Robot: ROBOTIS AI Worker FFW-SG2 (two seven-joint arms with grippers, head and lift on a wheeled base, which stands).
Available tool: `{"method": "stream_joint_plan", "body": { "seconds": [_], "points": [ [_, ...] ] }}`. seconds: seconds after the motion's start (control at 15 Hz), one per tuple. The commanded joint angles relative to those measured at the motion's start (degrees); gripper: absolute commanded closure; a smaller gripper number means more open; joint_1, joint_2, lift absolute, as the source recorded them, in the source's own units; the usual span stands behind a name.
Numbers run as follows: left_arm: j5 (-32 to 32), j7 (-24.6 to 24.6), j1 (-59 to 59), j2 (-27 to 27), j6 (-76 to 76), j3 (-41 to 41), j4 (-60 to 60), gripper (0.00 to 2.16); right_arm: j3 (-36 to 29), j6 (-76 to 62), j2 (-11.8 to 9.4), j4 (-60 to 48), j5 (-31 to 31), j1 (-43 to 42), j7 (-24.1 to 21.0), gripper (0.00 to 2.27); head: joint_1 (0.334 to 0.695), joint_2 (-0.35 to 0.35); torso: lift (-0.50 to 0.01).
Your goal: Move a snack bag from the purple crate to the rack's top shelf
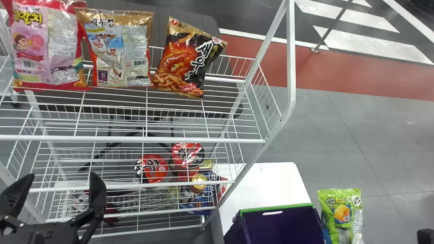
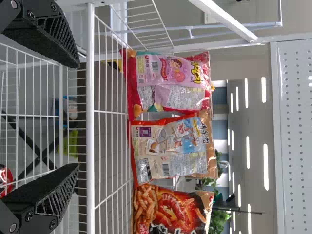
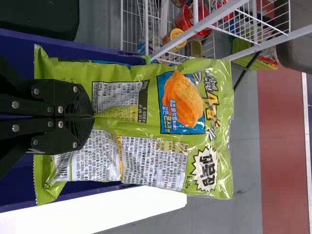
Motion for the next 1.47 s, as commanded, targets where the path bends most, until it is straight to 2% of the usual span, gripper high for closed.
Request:
{"method": "stream_joint_plan", "body": {
  "seconds": [0.0,0.47,0.87,1.0,1.27,1.4],
  "points": [
    [0.0,-0.1,0.0,-0.1,0.3,-0.1,0.0,0.09,0.0,0.2,0.1,-0.3,0.0,0.0,0.2,2.25,0.695,-0.35,-0.02],
    [0.0,-0.1,0.0,-0.1,0.5,0.0,-0.1,0.09,-0.3,0.2,0.1,-0.3,-0.2,0.0,0.3,2.25,0.695,-0.35,0.007],
    [-0.1,0.0,0.0,-0.2,0.5,0.0,0.1,0.09,-0.6,-0.7,0.6,-0.8,-0.9,0.0,1.8,2.25,0.695,-0.35,0.001],
    [-0.1,0.0,-0.2,-0.3,0.5,0.1,0.6,0.09,-2.3,1.6,2.1,-4.8,-1.8,0.0,3.1,2.25,0.695,-0.35,0.001],
    [-0.1,-0.1,-0.5,-0.3,0.5,0.1,1.1,0.09,-8.0,13.0,5.4,-16.8,-7.8,0.1,8.6,2.25,0.695,-0.35,0.001],
    [0.0,-0.2,-0.9,-0.4,0.5,0.0,1.8,0.09,-9.6,17.8,6.5,-23.0,-10.3,0.1,10.0,2.25,0.695,-0.35,0.001]
  ]
}}
